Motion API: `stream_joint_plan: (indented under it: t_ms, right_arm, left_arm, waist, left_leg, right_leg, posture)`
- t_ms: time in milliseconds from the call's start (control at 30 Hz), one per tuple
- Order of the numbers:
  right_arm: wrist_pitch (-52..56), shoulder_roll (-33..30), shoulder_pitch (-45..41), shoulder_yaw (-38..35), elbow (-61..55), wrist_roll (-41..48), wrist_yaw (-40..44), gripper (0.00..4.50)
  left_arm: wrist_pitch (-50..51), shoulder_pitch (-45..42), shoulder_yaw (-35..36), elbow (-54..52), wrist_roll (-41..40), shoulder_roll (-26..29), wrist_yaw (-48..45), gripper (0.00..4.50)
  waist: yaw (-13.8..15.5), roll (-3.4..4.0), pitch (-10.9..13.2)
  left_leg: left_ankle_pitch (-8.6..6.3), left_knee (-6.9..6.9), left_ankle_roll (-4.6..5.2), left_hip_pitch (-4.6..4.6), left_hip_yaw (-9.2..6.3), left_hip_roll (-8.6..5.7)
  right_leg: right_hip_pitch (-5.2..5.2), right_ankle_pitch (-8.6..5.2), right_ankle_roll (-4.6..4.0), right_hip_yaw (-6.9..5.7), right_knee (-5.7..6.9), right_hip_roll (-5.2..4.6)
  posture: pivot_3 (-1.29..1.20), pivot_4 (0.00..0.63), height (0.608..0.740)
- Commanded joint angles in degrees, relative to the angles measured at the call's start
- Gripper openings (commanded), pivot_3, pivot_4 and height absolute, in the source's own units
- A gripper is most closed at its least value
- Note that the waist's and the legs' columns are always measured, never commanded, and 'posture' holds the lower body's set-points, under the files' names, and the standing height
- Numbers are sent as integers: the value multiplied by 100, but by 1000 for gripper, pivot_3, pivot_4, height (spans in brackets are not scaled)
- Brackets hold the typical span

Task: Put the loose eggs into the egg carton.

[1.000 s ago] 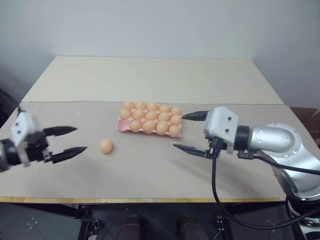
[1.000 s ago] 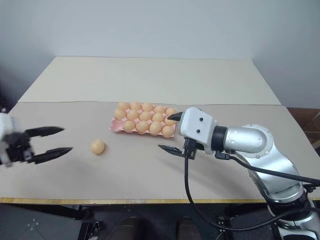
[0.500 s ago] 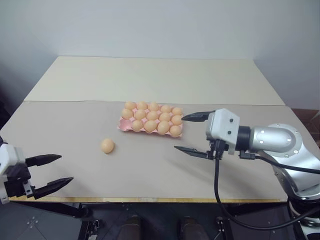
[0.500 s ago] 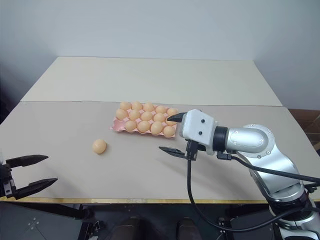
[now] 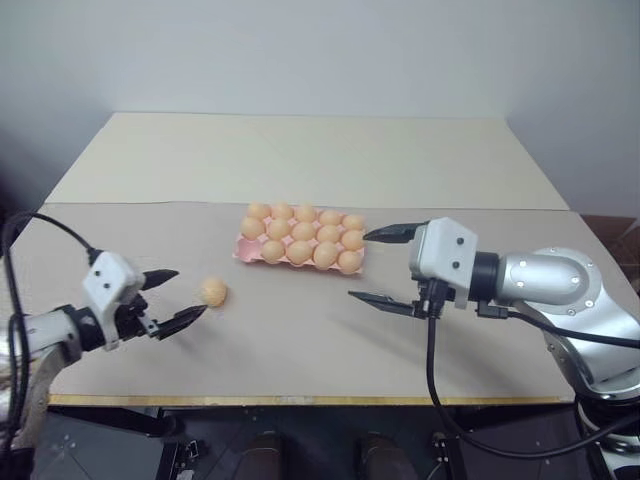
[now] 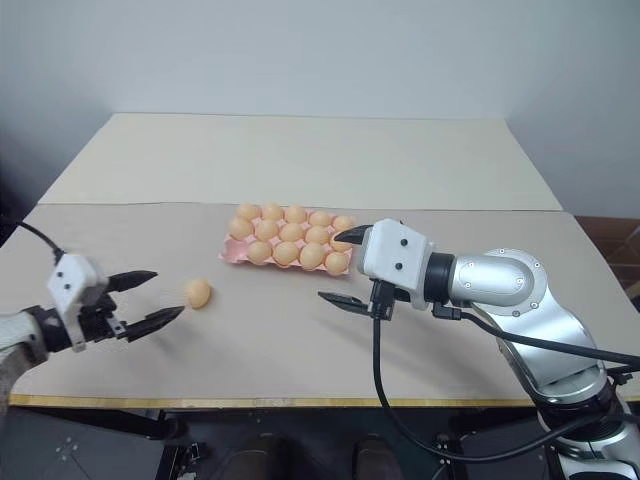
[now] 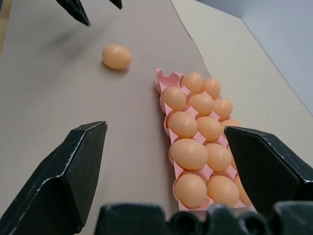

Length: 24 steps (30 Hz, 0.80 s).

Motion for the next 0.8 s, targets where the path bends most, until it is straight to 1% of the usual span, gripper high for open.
stream_joint_plan:
  t_ms: [33,233,367,667,767,800]
  right_arm:
    - [-17,-59,-71,-135,-185,-25,-110,4500]
    - [73,-109,-39,-173,-292,22,-200,4500]
    - [120,-123,-29,-176,-335,39,-249,4500]
    - [136,-128,-14,-138,-321,-10,-321,4500]
    - [142,-121,2,-125,-327,-21,-354,4500]
    - [140,-123,7,-120,-328,-25,-364,4500]
  left_arm:
    - [163,-286,-385,-14,130,-137,305,4487]
    - [354,-819,-991,202,516,-569,972,4487]
    - [466,-1012,-1203,347,714,-751,1290,4487]
    - [758,-1242,-1552,654,988,-811,1503,4487]
    - [689,-1242,-1634,718,1112,-809,1561,3881]
    - [675,-1237,-1660,721,1127,-788,1526,3568]
  waist:
    - [0,0,0]
    - [7,-1,0]
    - [5,-1,0]
    - [6,-1,0]
    - [6,-1,0]
    - [7,-1,0]
  left_leg:
    - [0,-1,0,0,0,0]
    - [0,1,0,0,-1,-1]
    - [0,2,0,-2,-1,-2]
    - [0,2,0,-2,-2,-2]
    - [0,2,0,-2,-2,-2]
    - [0,2,0,-2,-2,-2]
  right_leg:
    - [-1,0,0,1,0,1]
    - [1,0,0,0,3,1]
    - [0,0,0,1,2,1]
    - [-1,0,0,0,3,2]
    - [-1,0,0,0,2,1]
    - [-1,0,0,0,2,1]
  posture:
    - [0,150,740]
    - [0,150,740]
    - [0,150,740]
    - [0,150,740]
    - [0,150,740]
    - [0,150,740]
